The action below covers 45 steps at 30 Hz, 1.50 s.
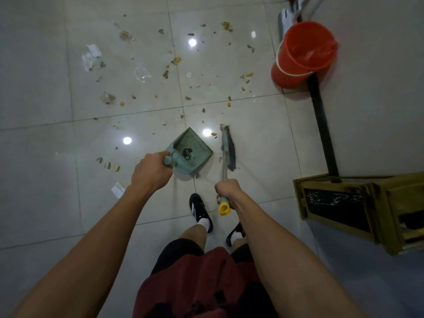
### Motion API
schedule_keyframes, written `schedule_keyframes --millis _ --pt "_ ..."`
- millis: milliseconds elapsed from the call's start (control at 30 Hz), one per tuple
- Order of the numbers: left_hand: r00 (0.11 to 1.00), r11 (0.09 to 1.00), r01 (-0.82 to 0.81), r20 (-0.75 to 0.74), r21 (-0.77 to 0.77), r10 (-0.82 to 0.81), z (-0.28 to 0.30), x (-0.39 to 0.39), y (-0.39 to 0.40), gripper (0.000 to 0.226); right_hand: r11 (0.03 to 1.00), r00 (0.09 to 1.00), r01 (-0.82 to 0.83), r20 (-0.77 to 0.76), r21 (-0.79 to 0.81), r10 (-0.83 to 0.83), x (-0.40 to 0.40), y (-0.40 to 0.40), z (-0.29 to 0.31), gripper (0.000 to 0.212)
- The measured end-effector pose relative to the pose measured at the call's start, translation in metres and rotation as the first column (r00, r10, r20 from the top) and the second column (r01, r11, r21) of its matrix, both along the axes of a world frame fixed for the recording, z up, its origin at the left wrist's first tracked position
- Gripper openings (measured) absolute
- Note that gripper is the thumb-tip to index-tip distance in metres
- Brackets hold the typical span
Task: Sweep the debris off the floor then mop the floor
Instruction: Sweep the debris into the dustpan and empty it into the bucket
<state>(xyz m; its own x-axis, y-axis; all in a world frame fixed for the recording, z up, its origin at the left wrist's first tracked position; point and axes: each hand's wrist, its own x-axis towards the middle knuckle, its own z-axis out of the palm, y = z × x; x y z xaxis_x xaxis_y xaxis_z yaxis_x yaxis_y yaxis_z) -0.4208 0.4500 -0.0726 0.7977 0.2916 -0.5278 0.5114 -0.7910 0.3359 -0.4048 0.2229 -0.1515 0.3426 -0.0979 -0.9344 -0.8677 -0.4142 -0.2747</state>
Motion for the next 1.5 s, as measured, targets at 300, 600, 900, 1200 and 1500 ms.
schedule_keyframes --millis 300,600,900,1200,1500 --pt "0.998 0.996 -0.056 0.0 0.07 0.056 0.011 -0.044 0.026 0.021 0.994 1.0 0.011 0.005 0.108 -0.011 0.004 0.03 0.017 0.013" --pt "0.998 0.991 -0.058 0.039 0.121 0.054 0.02 -0.104 -0.024 0.019 0.988 0.988 -0.091 0.138 0.121 0.074 -0.058 -0.033 0.035 0.014" --pt "0.998 0.995 -0.011 0.06 0.096 0.005 0.027 -0.127 -0.089 0.017 0.995 0.973 -0.089 0.209 -0.047 0.097 -0.107 -0.145 0.034 0.02" --pt "0.993 0.999 0.034 0.112 0.013 -0.035 0.017 -0.119 -0.095 0.012 0.991 0.989 0.018 0.145 -0.134 0.002 -0.109 -0.172 0.007 0.033" --pt "0.999 1.0 0.014 0.051 0.018 -0.015 0.006 -0.09 -0.034 0.012 0.996 0.995 -0.057 0.074 -0.076 0.062 -0.078 -0.082 0.008 0.026"
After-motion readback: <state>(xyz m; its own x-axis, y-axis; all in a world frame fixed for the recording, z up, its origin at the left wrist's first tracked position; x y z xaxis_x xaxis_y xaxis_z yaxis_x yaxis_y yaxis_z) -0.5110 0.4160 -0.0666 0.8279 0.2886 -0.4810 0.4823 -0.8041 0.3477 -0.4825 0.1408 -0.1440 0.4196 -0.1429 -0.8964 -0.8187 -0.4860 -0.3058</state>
